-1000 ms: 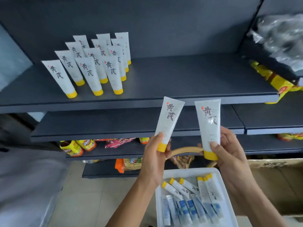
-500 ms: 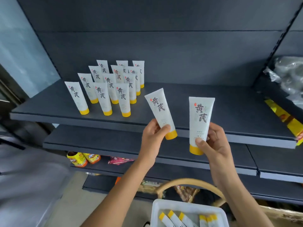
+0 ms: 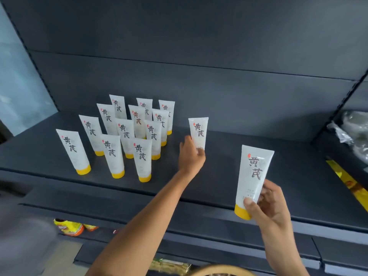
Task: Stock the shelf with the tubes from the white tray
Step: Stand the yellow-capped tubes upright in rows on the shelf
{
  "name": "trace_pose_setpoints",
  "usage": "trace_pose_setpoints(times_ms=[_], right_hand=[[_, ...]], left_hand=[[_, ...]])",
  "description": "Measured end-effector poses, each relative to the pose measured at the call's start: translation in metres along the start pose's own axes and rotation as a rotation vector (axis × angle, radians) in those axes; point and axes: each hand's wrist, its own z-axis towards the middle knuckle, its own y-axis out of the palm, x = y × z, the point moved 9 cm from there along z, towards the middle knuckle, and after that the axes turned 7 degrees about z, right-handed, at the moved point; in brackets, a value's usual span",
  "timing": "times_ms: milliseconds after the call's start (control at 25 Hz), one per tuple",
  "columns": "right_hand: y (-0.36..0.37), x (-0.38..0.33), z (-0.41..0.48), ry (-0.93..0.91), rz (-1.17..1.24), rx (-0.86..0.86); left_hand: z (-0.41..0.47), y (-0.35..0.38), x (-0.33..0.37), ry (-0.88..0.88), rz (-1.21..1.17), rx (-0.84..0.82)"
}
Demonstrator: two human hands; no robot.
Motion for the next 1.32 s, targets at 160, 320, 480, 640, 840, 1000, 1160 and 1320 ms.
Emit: trace_pose_setpoints(times_ms=[160,320,480,640,840,1000,1160,1320], right_hand=[[0.008,0.005,0.018,-0.017,-0.045,-0.023],[0.02,0.01,0.039,-0.014,-0.07,-0.039],[0.038,0.01,0.06,-0.01,-0.096,-0.073],[0.051,0.012,0.076,-0.004,-0.096,-0.075],[0.055,0.018,0.088,0.002,-0.106,-0.05],[0.054,0.021,0.092,0.008,-0.116,-0.035],[0.055,0.022,0.092,0.01,-0.124,-0.039],[0.059,0.017,0.099,-0.01,-0.111,-0.016]], left_hand=[[0.047,0.012,-0.01,-0.004,0.059,0.002],[0.078,0.02,-0.02,-0.026,0.078,-0.026],[0.095,0.023,-0.023,-0.032,0.093,-0.026],[0.103,0.024,-0.026,-0.017,0.158,0.056],[0.112,0.024,-0.029,-0.041,0.14,0.084],[0.115,0.025,-0.028,-0.069,0.147,0.061],[0.114,0.024,-0.03,-0.126,0.104,0.035],[0.082,0.008,-0.029,-0.239,-0.054,0.035]])
